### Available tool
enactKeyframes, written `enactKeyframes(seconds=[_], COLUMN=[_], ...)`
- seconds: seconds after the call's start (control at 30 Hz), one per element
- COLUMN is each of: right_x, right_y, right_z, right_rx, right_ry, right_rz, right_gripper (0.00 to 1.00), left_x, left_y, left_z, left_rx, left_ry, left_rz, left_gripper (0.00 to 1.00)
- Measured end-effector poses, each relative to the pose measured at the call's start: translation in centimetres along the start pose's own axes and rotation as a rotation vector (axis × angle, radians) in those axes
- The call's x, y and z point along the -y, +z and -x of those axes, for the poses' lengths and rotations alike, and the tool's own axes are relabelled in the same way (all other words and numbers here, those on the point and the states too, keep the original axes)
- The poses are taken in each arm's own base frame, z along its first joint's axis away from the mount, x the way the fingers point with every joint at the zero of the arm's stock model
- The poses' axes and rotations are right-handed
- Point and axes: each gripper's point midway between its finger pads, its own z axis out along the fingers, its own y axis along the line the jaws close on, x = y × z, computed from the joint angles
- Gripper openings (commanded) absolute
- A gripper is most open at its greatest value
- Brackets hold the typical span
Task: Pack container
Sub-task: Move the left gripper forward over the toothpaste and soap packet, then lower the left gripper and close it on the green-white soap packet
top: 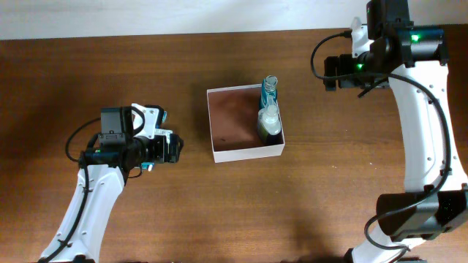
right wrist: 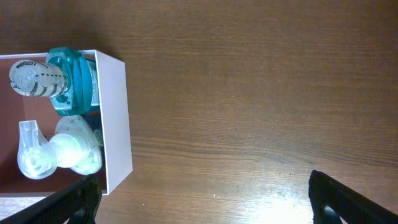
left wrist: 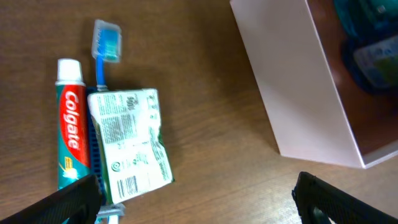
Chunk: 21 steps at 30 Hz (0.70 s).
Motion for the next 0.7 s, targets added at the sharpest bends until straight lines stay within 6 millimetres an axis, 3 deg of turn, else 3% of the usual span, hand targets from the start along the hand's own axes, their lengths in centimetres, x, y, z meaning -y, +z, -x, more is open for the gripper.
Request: enactKeyframes(seconds=[0.23,0.47,0.7], right_x=[0.0,0.0,0.0], right_y=[0.0,0.0,0.0], right_z=[0.0,0.0,0.0], right_rx=[0.0,0.0,0.0], right_ry=[0.0,-0.001,0.0], right_rz=[0.0,0.0,0.0], right_gripper=[0.98,0.98,0.98], left_x=[-2.0,-0.9,-2.4], left_y=[0.0,0.4,0.5], left_z=[-0.1,0.5,1.4], left_rx=[-0.006,0.014,0.054], left_ry=[-0.066,-0.02,-0.041], left_rz=[0.148,0.247,0.368], left_gripper=[0.98,0.96,0.99])
